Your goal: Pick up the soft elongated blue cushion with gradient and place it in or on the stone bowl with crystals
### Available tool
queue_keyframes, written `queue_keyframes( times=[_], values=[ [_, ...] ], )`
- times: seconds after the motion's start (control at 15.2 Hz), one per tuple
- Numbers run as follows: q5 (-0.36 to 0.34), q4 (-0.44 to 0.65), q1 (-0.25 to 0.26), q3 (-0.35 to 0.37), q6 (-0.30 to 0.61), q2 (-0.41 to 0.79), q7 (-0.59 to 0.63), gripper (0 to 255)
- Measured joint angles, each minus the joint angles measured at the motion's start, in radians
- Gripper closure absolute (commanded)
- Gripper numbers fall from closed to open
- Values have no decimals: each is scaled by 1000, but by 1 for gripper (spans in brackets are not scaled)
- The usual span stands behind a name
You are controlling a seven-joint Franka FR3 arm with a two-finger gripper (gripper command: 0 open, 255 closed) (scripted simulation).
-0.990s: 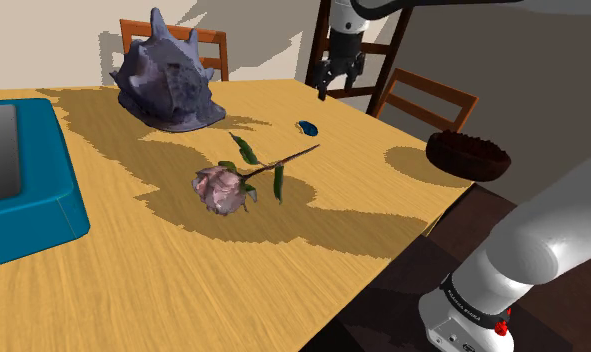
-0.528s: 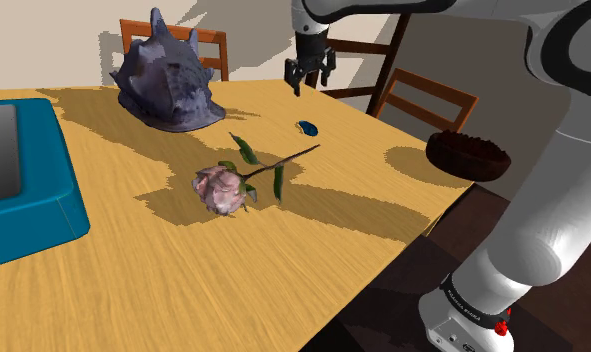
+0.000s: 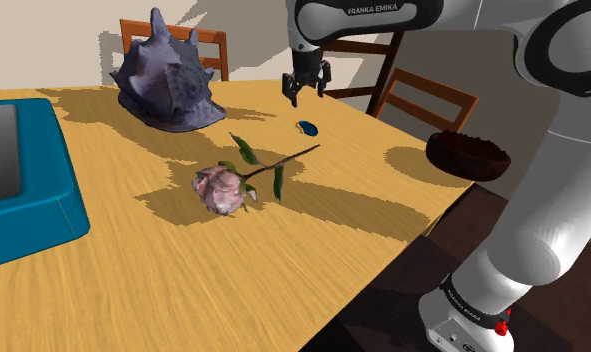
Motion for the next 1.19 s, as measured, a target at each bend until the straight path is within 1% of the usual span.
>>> queue_keyframes(
  times=[0.4,0.46,1.06,1.12,1.19],
  values=[
    [-1,-10,-2,-1,11,0,1,0],
    [-1,-10,-2,-1,11,0,1,255],
    [-1,-10,-2,-1,11,0,1,255],
    [-1,-10,-2,-1,11,0,1,0],
    [-1,-10,-2,-1,11,0,1,0]
  ],
)
